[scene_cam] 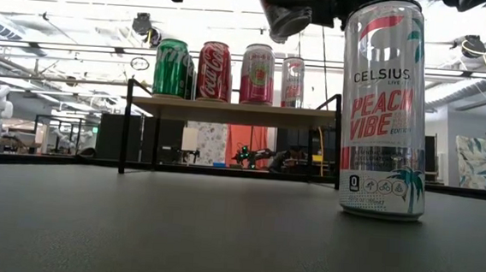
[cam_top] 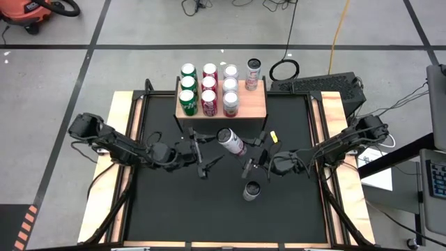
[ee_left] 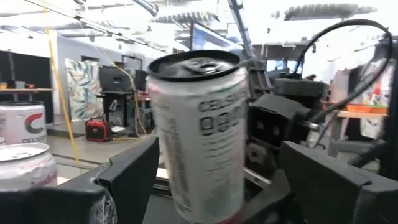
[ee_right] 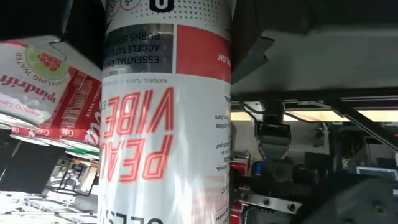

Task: Place canned beverage on shelf
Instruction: Put the top white soda can on the shelf aligned with the other white soda can

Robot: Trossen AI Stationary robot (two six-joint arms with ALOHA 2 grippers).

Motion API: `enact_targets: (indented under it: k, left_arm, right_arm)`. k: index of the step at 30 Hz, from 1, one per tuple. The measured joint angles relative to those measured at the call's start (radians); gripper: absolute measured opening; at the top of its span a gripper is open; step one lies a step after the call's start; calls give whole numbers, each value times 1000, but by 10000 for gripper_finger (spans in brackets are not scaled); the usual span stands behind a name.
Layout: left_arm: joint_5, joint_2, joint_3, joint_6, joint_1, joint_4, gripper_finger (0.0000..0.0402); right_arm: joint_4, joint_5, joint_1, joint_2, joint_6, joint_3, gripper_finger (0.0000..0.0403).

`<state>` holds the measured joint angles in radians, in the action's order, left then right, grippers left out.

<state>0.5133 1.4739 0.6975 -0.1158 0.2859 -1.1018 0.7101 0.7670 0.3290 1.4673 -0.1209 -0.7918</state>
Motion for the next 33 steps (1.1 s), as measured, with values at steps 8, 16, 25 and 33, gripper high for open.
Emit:
enact_targets:
  k: [8, 16, 25, 33]
  left_arm:
    - [-37, 76, 41, 3, -41, -114, 332]
    - [-64, 142, 141, 3, -65, -90, 332]
    - [-60, 143, 148, -5, -66, -66, 286]
    - [-60, 143, 149, -7, -71, -35, 242]
  right_arm:
    - [48, 0, -6, 40, -5, 0, 229]
    - [49, 79, -2, 48, -27, 0, 229]
    - [39, 74, 1, 50, -31, 0, 229]
    - [32, 74, 1, 50, -31, 0, 246]
